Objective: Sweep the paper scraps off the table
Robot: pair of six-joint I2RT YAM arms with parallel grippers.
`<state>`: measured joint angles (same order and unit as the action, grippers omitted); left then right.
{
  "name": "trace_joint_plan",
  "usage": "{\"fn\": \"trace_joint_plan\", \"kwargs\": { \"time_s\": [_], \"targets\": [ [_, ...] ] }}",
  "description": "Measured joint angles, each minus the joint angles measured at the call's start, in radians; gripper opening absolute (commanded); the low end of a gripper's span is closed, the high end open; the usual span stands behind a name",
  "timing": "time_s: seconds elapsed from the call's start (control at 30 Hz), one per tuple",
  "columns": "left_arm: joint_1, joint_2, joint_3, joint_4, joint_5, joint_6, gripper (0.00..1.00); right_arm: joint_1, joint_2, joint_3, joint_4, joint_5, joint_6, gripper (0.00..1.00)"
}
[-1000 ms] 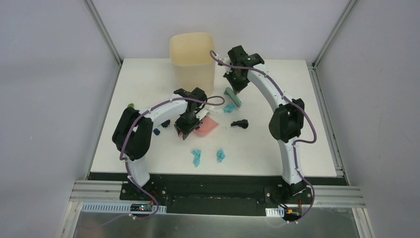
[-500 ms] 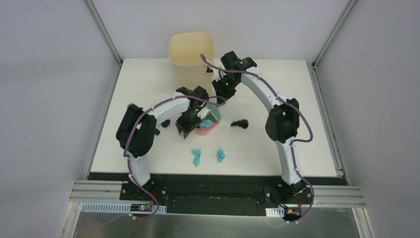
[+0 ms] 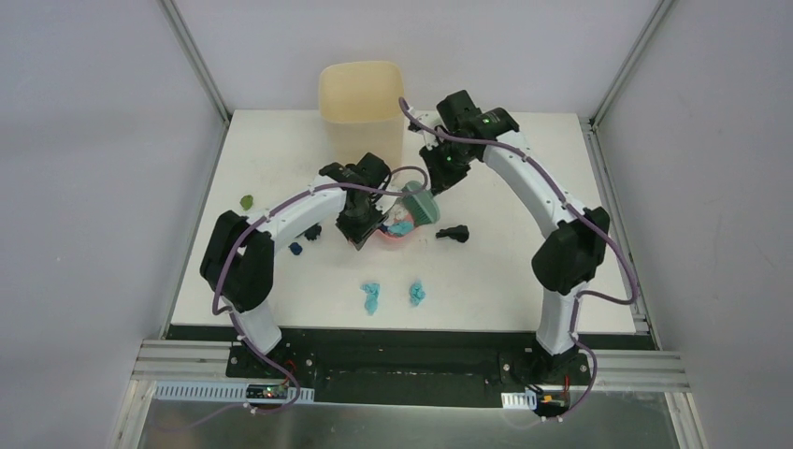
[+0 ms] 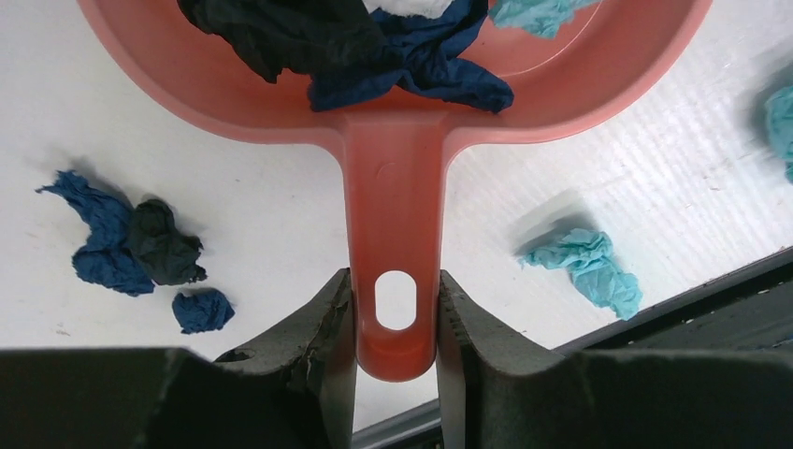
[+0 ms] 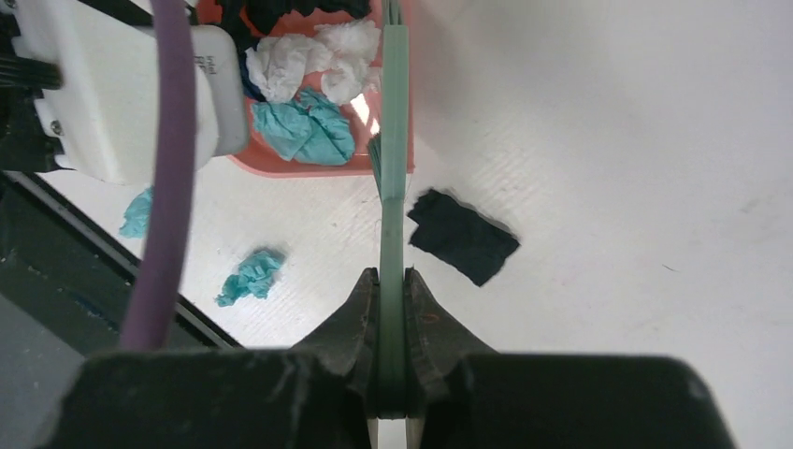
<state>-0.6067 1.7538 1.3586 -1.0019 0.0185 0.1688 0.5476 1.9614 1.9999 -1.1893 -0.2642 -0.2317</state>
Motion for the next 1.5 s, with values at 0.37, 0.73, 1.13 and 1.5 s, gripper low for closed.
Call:
{"fn": "trace_joint_plan", "kwargs": {
  "time_s": [0.37, 0.73, 1.13, 1.5],
  "targets": [
    [-0.016, -0.045, -0.023, 0.061, 0.045, 0.023, 0.00, -0.086, -0.178, -0.098, 0.046, 0.150, 0.002, 0.00],
    [-0.150, -0.059, -0.047, 0.014, 0.088, 0.069, 0.00, -0.142, -0.407, -0.427, 0.102, 0.360, 0.002, 0.00],
    [-0.180, 0.002, -0.051, -0.029, 0.088, 0.083, 0.00, -0.165, -0.396, -0.505, 0.151, 0.298, 0.029, 0.00],
    [-0.180, 0.096, -0.043, -0.027, 0.088, 0.082, 0.01, -0.165, -0.330, -0.519, 0.151, -0.078, 0.074, 0.00]
  ]
}}
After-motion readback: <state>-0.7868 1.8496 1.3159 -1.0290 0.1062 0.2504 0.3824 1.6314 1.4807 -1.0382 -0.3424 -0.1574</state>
